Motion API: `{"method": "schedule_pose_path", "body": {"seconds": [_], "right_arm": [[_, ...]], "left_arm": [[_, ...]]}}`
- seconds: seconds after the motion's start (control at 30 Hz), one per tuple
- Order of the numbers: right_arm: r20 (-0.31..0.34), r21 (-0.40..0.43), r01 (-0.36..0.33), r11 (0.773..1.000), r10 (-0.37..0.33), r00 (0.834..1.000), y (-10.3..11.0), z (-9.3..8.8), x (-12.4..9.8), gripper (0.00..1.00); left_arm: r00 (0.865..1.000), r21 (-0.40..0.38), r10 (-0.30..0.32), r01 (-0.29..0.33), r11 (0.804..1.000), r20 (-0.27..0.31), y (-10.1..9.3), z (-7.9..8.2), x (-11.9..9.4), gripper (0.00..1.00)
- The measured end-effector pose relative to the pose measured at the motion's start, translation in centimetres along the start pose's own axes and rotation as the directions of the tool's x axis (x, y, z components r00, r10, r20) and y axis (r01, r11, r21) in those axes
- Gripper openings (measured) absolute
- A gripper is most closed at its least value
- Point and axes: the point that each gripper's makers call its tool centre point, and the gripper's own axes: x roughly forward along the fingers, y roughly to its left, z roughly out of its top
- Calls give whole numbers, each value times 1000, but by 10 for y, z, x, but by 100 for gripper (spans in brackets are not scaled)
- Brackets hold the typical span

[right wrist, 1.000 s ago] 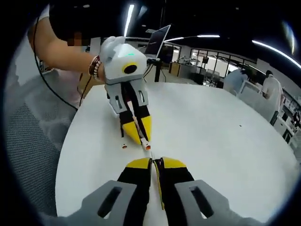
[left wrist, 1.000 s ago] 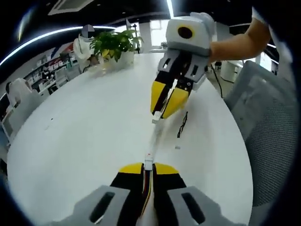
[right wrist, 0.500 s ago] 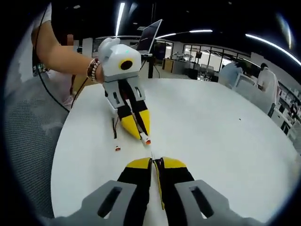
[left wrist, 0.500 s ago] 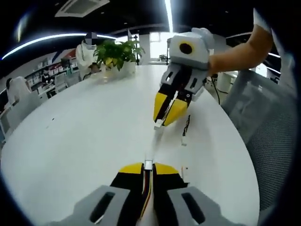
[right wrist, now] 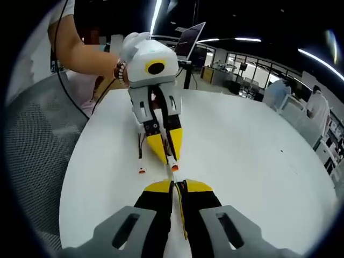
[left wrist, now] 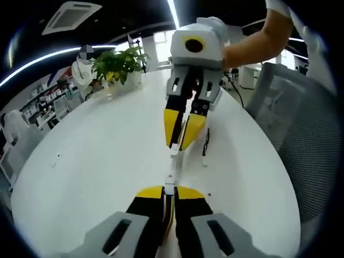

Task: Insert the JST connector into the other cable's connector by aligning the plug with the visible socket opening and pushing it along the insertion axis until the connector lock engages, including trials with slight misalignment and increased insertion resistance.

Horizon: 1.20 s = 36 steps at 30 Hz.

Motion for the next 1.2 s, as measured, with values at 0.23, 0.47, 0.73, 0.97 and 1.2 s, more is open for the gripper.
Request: {"method": "schedule_pose_path", "body": {"seconds": [0.23,0.47,0.73,0.97,1.2], "right_arm": [[-43,-4,-20,1000,20,999,5,-8,4,5],[-44,-15,-30,999,30,999,9,-7,3,5],[-34,-22,-23,1000,22,999,14,-4,-3,5],[-28,-28,-26,999,26,999,19,-2,-1,5],[-18,-19,-30,999,30,999,20,-1,0,5]], "left_arm": [[1000,1,-3,3,1000,-5,-7,1,2,0],[1000,6,11,-11,1000,20,-9,10,-1,0],[1000,16,16,-16,1000,9,-12,12,-3,0],[1000,29,9,-9,1000,-5,-17,12,-1,0],[1000,18,9,-9,1000,-10,-16,9,-1,0]]}}
